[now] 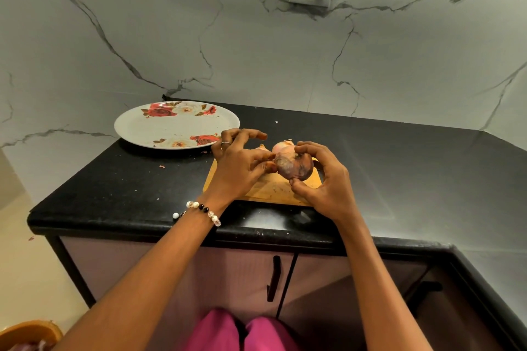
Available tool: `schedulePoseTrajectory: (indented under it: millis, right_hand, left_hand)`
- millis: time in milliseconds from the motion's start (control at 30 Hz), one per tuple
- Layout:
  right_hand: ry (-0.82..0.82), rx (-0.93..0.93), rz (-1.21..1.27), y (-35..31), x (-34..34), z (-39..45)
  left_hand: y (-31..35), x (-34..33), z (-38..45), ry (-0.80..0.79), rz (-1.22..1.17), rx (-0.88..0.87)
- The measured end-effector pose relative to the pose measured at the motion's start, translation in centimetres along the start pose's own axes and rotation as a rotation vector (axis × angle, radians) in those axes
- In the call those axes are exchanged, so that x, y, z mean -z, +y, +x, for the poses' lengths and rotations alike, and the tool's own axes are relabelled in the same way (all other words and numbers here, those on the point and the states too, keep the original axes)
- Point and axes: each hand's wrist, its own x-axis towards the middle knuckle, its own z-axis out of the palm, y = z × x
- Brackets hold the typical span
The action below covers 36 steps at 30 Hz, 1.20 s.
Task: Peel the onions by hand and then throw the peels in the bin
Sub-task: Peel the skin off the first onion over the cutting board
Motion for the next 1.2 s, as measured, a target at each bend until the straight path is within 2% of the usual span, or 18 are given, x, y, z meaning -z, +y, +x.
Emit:
schedulePoseTrajectory:
  millis: [267,533,700,1067,1200]
  right_hand:
    - [-0.035,0.007,0.041,-0.21,-0.01,0.01]
    - [-0.058,-0.007,0.029,-0.02,-0.09,-0.04]
    - [-0.01,-0.015,0.019,0.04,-0.07,-0.07]
    - [0.081,-0.03,-0.061,0.05,0.13,-0.01]
    - [0.043,-0.024,-0.023,0.12,0.02,0.05]
  left_hand:
    - [0.33,0.43,-0.01,0.075,-0.067,0.089]
    - [0.4,0.29,0.09,0.116,-0.019,0.166]
    - [0.45,0.44,0.06,0.194,-0.016,0.244]
    - [0.41,0.13,0.16,0.173,0.0,0.155]
    - [0.49,-0.44,0.54,0.069,0.081,0.059]
